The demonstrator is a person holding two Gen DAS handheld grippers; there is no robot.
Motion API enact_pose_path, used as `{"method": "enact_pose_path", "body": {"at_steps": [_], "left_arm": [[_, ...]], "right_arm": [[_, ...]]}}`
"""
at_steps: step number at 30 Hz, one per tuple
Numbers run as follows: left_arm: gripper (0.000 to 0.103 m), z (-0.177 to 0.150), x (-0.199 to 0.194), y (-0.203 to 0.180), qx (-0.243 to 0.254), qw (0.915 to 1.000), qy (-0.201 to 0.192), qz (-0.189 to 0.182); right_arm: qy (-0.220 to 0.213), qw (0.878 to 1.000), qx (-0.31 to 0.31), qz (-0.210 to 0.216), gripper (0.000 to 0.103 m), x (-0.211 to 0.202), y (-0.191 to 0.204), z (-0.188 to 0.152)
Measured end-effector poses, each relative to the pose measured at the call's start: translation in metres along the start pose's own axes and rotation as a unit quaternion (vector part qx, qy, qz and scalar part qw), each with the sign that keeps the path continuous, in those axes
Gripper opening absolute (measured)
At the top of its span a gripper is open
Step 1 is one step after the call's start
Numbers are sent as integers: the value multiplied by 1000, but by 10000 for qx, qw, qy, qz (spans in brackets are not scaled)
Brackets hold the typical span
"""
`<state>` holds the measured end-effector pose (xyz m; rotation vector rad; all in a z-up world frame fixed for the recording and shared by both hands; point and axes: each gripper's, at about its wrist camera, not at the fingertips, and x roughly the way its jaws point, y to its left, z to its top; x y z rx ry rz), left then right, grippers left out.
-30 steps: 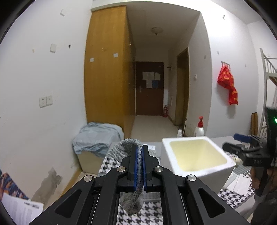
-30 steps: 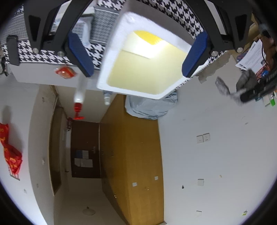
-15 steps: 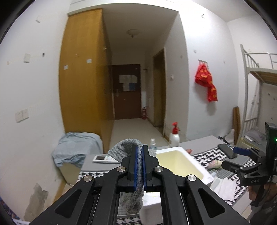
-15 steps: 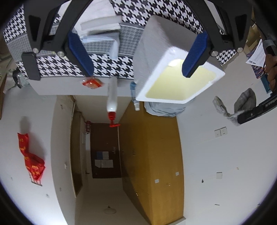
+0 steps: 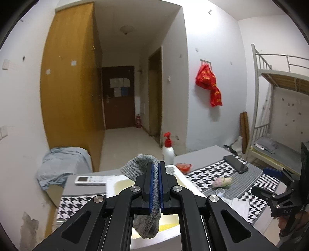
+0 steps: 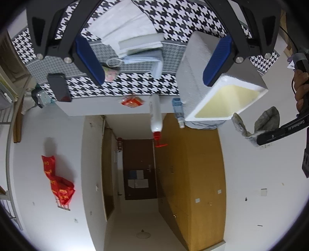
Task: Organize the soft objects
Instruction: 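Lower the sock over the box and open the left gripper, then withdraw both tools from the box toward the white tissues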
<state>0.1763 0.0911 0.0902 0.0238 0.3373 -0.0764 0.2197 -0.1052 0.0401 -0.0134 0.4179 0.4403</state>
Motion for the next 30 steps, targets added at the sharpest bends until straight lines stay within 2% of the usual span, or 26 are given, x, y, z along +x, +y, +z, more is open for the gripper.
{"method": "enact_pose_path", "body": {"at_steps": [10, 14, 17, 19, 20, 21, 23, 25, 27, 30], "left_arm": [[5, 0, 27, -13, 32, 9992, 345, -182], [5, -6, 36, -11, -51, 9984, 544, -142], [7, -9, 46, -9, -57, 9975, 698, 26], [17, -11, 51, -8, -65, 9972, 744, 16], [37, -11, 52, -9, -33, 9972, 751, 48], [63, -12, 53, -10, -13, 9973, 727, 61], [84, -11, 49, -11, -18, 9984, 553, 107], [86, -10, 45, -13, -18, 9991, 415, 78], [96, -9, 40, -14, -116, 9996, 269, -3], [101, -8, 29, -21, -188, 9998, 60, -85]], "right_arm": [[106, 9992, 192, -331, 103, -11, -21, -15], [184, 9988, 189, -421, 103, -12, -26, -18], [226, 9984, 227, -469, 103, -12, -29, -20], [254, 9983, 214, -489, 103, -12, -30, -22], [263, 9983, 202, -484, 103, -12, -31, -23], [261, 9982, 203, -499, 103, -13, -31, -24], [256, 9981, 226, -519, 103, -14, -34, -25], [266, 9977, 241, -575, 103, -15, -37, -25], [276, 9975, 238, -608, 103, -16, -40, -26], [282, 9973, 234, -634, 103, -18, -44, -28]]}}
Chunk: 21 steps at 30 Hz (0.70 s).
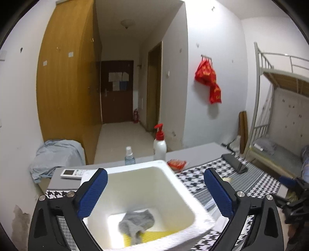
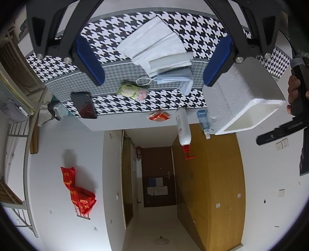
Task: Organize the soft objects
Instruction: 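Withdraw both tools from the box toward the white tissues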
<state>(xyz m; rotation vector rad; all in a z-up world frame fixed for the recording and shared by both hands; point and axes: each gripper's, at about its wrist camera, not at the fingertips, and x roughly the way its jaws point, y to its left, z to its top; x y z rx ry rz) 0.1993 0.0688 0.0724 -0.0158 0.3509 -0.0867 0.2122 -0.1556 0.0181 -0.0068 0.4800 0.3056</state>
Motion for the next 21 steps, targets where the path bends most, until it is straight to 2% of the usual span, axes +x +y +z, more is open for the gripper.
{"method": "enact_pose_path", "body": {"at_steps": [5, 9, 14, 21], "left_arm": [[102, 2, -21, -20, 144, 9996, -210, -136], [102, 1, -36, -36, 174, 9991, -377, -44], [102, -3, -46, -56, 217, 9990, -391, -75], [102, -5, -53, -83, 383, 9984, -396, 115]], "right_arm": [[-51, 10000, 9, -23, 103, -8, -10, -1], [-82, 10000, -32, 11, 103, -16, -17, -3], [-187, 9998, 2, 98, 103, -29, -31, -5], [-308, 9993, 28, 213, 103, -45, -46, -10]]}}
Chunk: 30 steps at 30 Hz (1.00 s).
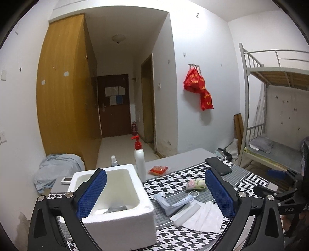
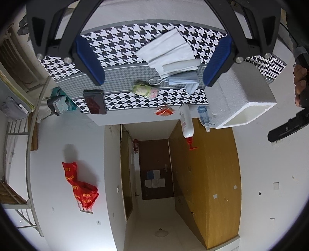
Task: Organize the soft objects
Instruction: 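Withdraw both tools from the box toward the white tissues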
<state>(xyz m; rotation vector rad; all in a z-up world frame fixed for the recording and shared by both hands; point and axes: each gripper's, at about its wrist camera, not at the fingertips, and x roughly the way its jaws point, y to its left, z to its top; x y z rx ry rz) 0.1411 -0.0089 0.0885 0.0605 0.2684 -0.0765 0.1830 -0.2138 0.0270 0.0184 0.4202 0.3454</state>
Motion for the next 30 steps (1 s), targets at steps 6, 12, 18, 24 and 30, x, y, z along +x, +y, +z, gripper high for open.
{"method": "enact_pose_path", "body": {"at_steps": [6, 12, 18, 24, 30], "left_arm": [[102, -9, -2, -21, 85, 9999, 3, -70], [102, -20, 1, -40, 127, 9996, -2, -270], [102, -35, 7, -57, 137, 9986, 22, -507], [102, -46, 10, -70, 101, 9984, 37, -557], [102, -54, 17, -81, 177, 9982, 125, -551]], "right_arm": [[-121, 9999, 75, 50, 103, -17, -11, -10], [-178, 9997, 162, 56, 103, -26, -21, -18], [-139, 9997, 181, 3, 103, -30, -32, -28], [-83, 9998, 194, -45, 103, -33, -42, -35], [-35, 9998, 199, -82, 103, -32, -50, -40]]}}
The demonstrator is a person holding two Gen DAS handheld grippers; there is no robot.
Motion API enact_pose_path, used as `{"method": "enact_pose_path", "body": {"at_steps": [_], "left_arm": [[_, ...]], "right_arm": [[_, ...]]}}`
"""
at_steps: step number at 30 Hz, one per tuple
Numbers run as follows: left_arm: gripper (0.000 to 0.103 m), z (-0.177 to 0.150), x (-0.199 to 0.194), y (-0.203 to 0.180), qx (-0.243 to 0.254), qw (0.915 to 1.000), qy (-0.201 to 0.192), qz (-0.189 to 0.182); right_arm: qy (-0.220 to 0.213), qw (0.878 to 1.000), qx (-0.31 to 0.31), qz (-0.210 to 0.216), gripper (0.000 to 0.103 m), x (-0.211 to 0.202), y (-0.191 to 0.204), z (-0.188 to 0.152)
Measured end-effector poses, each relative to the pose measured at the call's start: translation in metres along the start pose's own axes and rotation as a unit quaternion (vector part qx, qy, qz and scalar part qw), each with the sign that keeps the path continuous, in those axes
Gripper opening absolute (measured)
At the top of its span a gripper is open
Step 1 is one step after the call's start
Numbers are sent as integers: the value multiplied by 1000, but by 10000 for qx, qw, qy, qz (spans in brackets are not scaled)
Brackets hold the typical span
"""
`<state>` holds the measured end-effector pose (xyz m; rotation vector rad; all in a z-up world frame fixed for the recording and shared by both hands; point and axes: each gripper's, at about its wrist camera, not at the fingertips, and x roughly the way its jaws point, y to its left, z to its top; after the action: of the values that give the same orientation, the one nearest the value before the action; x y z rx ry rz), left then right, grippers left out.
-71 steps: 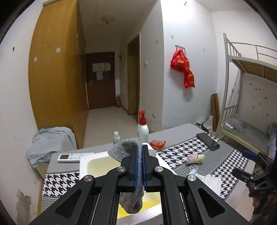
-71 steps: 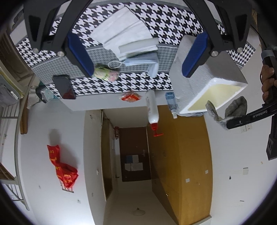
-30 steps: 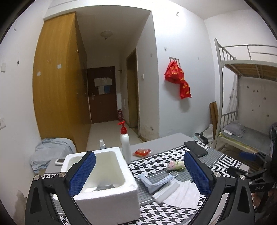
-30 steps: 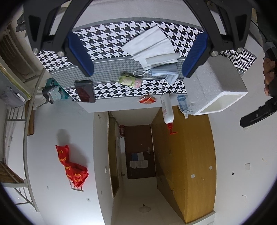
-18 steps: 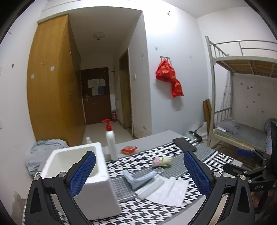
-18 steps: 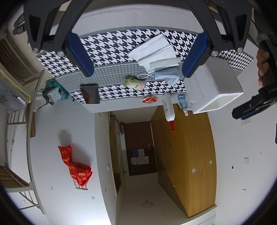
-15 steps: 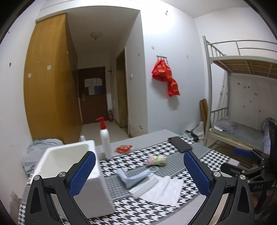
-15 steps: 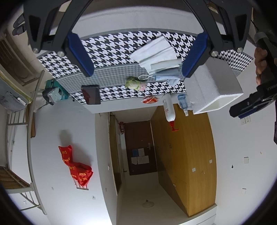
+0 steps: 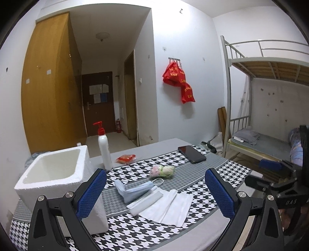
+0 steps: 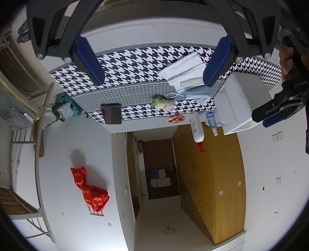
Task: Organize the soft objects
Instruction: 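Withdraw both tools from the box toward the white tissues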
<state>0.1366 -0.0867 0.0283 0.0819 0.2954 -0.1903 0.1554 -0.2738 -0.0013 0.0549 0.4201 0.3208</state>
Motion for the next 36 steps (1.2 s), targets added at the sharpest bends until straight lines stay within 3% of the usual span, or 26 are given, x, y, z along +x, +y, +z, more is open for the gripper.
{"method": "enact_pose_path", "body": {"at_steps": [11, 19, 36], "left_arm": [[102, -17, 30, -5, -63, 9987, 511, -6], [102, -23, 43, -12, -29, 9978, 662, -38], [102, -45, 96, -21, 114, 9898, 1421, -13]], "right_arm": [[77, 9999, 83, -30, 103, 13, -12, -2], [231, 9997, 87, 3, 103, 27, -21, -3], [634, 9978, 149, 130, 103, 70, -40, -11]]}}
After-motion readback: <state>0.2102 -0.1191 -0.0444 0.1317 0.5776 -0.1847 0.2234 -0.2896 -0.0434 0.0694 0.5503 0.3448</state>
